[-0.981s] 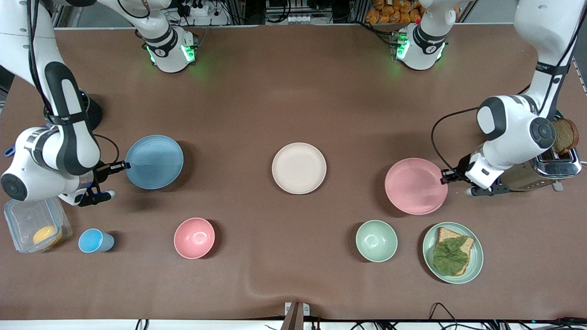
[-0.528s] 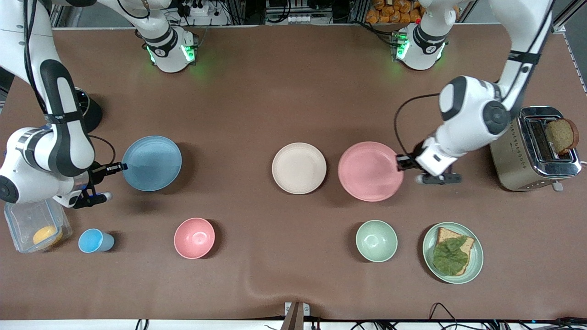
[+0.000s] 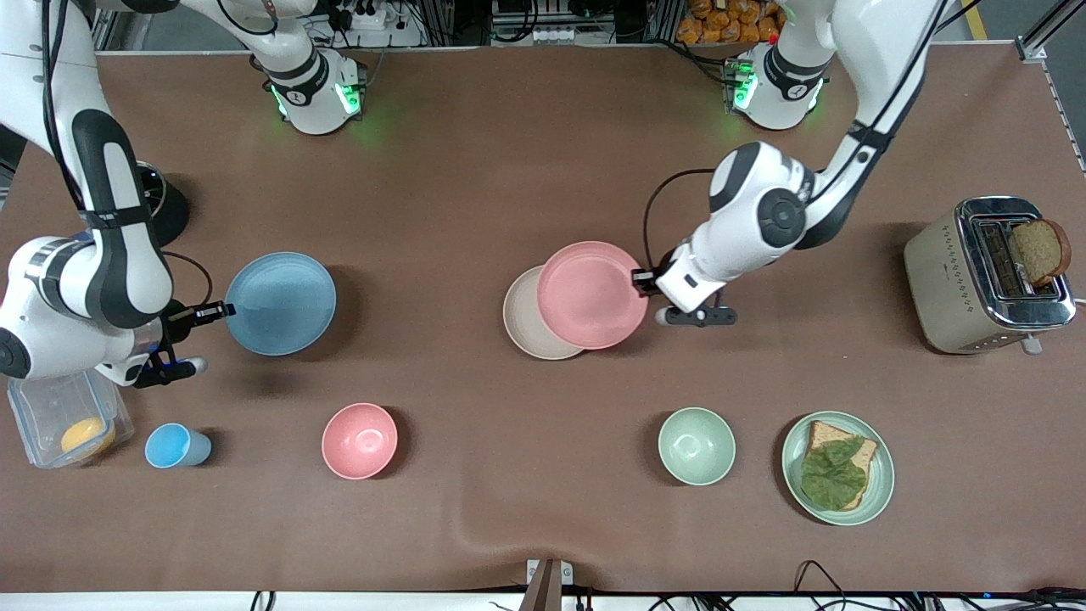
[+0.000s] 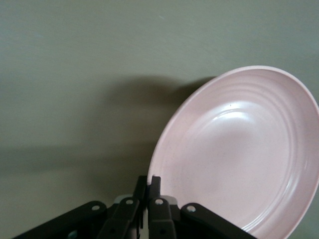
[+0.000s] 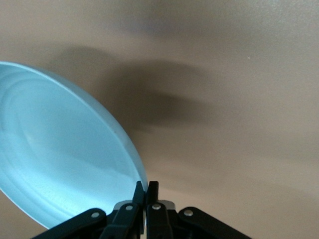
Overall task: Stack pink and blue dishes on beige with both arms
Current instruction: 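Slide the pink plate onto the beige plate with the left gripper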
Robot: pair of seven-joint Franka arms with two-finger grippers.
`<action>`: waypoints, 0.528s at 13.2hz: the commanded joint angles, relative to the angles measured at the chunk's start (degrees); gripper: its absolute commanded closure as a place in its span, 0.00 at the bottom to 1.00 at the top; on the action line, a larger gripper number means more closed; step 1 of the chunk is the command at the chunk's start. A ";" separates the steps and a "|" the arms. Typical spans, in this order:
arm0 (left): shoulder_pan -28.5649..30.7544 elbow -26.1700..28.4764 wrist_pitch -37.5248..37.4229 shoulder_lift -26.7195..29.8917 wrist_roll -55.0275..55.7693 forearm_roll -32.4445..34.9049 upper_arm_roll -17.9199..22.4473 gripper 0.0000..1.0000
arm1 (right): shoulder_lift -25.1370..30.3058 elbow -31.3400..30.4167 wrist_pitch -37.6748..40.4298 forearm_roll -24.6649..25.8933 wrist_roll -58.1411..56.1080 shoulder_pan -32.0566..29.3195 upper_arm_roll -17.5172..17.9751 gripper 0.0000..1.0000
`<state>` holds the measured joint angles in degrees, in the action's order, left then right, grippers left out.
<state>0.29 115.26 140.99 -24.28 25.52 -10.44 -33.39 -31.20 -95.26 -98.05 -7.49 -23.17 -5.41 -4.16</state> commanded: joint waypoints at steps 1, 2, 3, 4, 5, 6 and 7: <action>-3.09 -2.67 4.36 -5.50 1.19 -0.46 0.43 1.00 | -0.88 2.80 2.77 -0.77 2.94 0.92 0.30 1.00; -4.50 -3.02 4.72 -6.65 1.37 -0.37 1.04 1.00 | -0.88 3.50 4.00 -0.77 4.26 1.53 0.30 1.00; -6.08 -3.20 5.25 -7.35 1.37 -0.11 2.87 1.00 | -0.88 4.11 5.05 -0.77 5.83 2.50 0.38 1.00; -8.01 -3.20 5.52 -7.45 1.46 -0.02 4.20 1.00 | -0.79 4.29 5.41 -0.86 7.42 3.46 0.38 1.00; -9.94 -3.20 5.61 -7.80 1.54 0.07 5.86 1.00 | -0.62 4.38 5.50 -1.65 8.91 4.43 0.47 1.00; -11.61 -3.29 5.78 -8.24 1.55 0.15 7.62 1.00 | -0.53 4.38 5.85 -3.65 10.14 5.22 0.47 1.00; -13.11 -3.38 5.78 -8.33 1.55 0.15 9.12 1.00 | -0.62 4.73 6.12 -5.07 11.03 5.93 0.47 1.00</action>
<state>-9.45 113.06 146.22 -32.11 26.08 -10.44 -27.29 -31.29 -92.19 -93.52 -9.94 -14.67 -0.75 -3.62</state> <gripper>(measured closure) 0.952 0.965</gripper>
